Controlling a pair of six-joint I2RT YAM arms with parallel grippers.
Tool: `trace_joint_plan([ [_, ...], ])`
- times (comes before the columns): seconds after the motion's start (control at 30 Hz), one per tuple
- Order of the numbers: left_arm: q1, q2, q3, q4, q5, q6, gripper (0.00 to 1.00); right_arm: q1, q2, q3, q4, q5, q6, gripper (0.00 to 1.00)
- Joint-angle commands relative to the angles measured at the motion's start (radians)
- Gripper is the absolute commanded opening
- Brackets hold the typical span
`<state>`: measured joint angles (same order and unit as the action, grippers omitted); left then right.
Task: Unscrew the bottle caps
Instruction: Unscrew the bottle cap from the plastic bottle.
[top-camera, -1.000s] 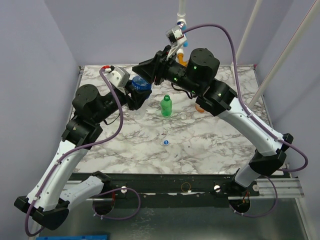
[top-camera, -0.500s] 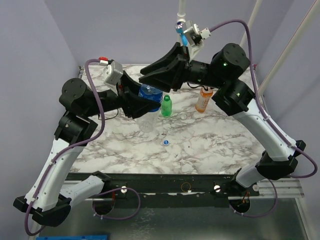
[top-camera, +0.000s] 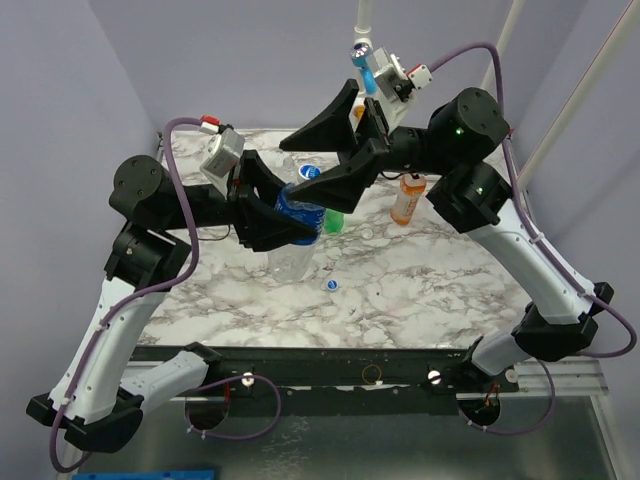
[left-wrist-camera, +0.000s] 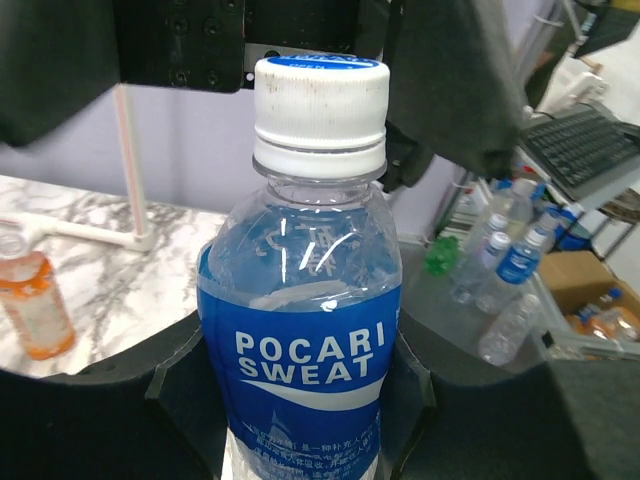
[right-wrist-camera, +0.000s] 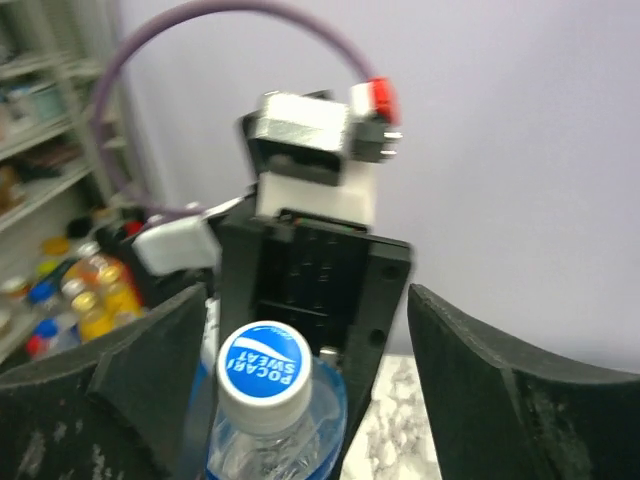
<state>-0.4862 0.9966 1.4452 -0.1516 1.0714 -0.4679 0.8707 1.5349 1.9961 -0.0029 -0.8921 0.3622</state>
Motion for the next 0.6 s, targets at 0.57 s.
trace_joint_plan([
  [0.57,0.0,-0.011,-0.093,-0.1,-0.767,0.533,0.04,0.043,0.151,0.275,-0.478,0.765,-0.119,0.87],
])
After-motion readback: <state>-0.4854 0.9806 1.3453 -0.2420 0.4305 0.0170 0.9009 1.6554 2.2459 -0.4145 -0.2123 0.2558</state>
